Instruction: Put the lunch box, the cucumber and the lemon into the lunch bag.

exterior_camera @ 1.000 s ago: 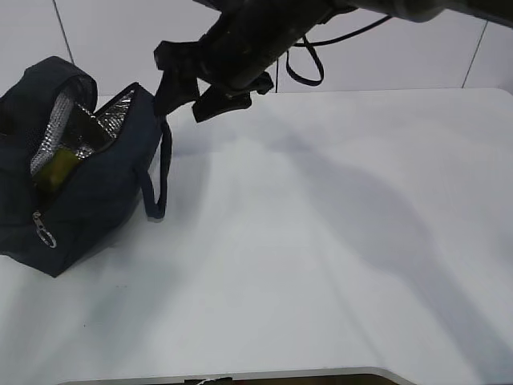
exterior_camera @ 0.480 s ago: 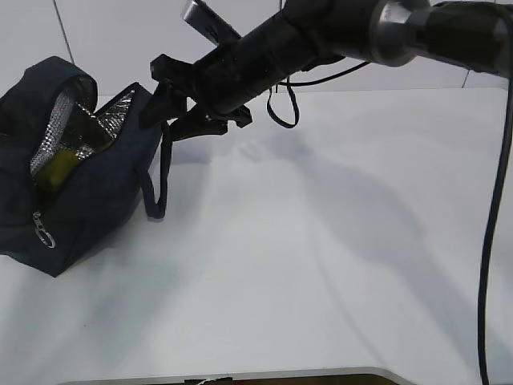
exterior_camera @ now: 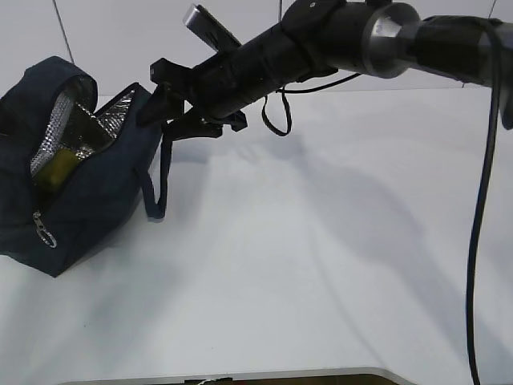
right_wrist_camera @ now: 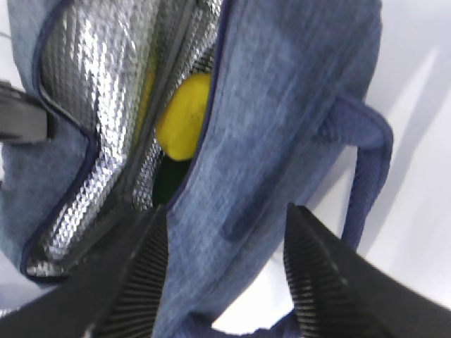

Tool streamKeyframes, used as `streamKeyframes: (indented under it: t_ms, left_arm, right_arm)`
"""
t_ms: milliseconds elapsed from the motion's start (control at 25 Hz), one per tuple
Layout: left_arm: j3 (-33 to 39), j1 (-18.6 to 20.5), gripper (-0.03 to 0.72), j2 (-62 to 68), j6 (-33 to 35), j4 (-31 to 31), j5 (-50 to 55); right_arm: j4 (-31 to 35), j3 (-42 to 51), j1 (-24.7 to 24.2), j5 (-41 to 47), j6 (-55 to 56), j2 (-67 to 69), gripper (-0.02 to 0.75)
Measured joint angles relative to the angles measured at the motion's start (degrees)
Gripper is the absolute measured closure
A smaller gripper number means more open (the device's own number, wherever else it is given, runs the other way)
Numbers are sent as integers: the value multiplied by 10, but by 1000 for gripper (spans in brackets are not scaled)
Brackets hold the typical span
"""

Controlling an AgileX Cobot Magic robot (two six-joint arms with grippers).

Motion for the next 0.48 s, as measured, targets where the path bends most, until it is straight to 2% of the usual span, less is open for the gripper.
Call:
streamKeyframes:
  t_ms: [480]
  left_arm:
    - [0, 0, 702, 0, 0, -6, 1]
  right_arm:
    - [27, 0, 0, -13, -12, 23, 312]
